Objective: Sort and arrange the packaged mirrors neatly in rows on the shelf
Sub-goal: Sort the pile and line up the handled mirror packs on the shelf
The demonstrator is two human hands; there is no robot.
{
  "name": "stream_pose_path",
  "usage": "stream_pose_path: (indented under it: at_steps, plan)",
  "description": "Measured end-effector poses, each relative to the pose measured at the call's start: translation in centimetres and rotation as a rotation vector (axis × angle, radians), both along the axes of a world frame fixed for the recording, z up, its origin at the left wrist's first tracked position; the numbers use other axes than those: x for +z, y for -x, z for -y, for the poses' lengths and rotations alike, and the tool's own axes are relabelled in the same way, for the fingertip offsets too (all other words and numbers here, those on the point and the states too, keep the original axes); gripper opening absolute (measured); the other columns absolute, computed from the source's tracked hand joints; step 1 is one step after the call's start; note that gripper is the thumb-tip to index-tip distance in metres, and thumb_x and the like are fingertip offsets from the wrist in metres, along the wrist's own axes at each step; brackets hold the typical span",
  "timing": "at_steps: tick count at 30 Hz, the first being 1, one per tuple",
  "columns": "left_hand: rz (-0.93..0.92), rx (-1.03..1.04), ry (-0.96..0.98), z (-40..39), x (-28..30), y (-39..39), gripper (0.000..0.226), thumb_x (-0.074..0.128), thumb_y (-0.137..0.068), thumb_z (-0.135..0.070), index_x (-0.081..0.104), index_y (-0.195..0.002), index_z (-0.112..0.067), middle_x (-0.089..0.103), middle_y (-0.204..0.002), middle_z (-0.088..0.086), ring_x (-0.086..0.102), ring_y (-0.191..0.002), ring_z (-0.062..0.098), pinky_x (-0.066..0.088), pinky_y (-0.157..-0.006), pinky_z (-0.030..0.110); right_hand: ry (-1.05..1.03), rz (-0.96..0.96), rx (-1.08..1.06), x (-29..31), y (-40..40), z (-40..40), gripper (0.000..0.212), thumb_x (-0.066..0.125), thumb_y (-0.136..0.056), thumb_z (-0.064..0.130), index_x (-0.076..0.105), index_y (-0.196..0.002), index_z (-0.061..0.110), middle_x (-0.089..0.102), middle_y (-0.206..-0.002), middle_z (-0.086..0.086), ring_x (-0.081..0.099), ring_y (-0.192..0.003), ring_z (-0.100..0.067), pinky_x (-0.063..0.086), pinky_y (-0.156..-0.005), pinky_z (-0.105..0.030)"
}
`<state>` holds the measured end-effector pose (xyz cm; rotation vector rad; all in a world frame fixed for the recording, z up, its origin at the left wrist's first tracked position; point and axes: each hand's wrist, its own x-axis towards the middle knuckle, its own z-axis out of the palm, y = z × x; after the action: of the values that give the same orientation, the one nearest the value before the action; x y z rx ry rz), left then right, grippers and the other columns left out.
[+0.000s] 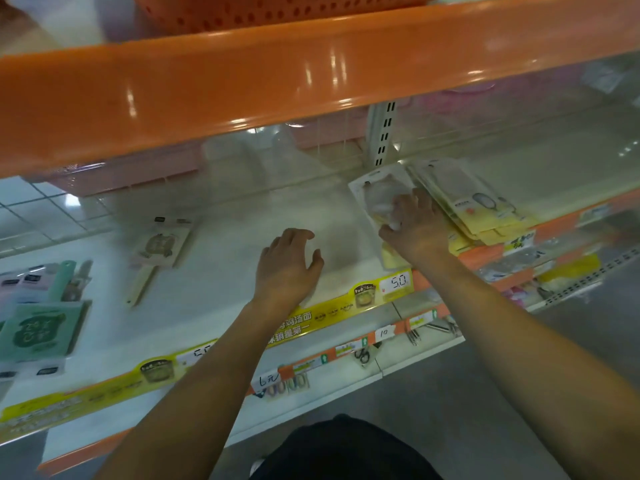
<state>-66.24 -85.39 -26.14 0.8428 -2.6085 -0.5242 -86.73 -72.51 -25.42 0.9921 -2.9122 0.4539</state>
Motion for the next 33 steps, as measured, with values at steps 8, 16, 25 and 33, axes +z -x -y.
stream_pose_path:
  at_steps: [8,16,25,33]
  plan:
    - [0.028,0.040,0.008,-0.9,-0.5,0.6,0.035,0.051,-0.092,-0.036,0.055,-0.124,-0.021,0.054,-0.127,-0.001,0.056,-0.108,0.022,0.045,-0.088,0.035,-0.186,0.118,-0.019,-1.4,1.7,-1.4,0.077,0.054,-0.076,0.070,0.034,-0.140,0.031,0.017,-0.156,-0.008,0.018,-0.140,-0.038,0.020,-0.112,-0.049]
    - [0.007,0.144,0.045,-0.4,-0.7,-1.3,0.035,0.053,-0.091,-0.034,0.057,-0.122,-0.019,0.056,-0.125,0.001,0.058,-0.107,0.024,0.044,-0.087,0.037,0.106,0.013,0.138,-0.4,-2.6,2.1,0.056,0.057,-0.088,0.046,0.047,-0.136,0.020,0.030,-0.153,-0.010,0.024,-0.142,-0.035,0.020,-0.115,-0.046]
    - [0.003,0.345,0.067,3.1,-1.0,-10.2,0.037,0.053,-0.091,-0.034,0.056,-0.124,-0.016,0.057,-0.125,0.004,0.057,-0.107,0.027,0.045,-0.086,0.039,0.117,0.183,0.485,-1.2,-13.1,9.1,0.037,0.059,-0.088,0.031,0.057,-0.122,0.017,0.048,-0.133,-0.003,0.047,-0.118,-0.028,0.042,-0.096,-0.039]
    - [0.009,0.452,0.076,6.8,-1.4,-18.0,0.038,0.051,-0.088,-0.036,0.057,-0.120,-0.015,0.059,-0.119,0.008,0.060,-0.100,0.032,0.047,-0.082,0.042,0.070,0.223,0.582,-1.5,-20.9,13.8,0.035,0.056,-0.089,0.031,0.057,-0.122,0.017,0.050,-0.131,-0.003,0.048,-0.118,-0.027,0.040,-0.098,-0.036]
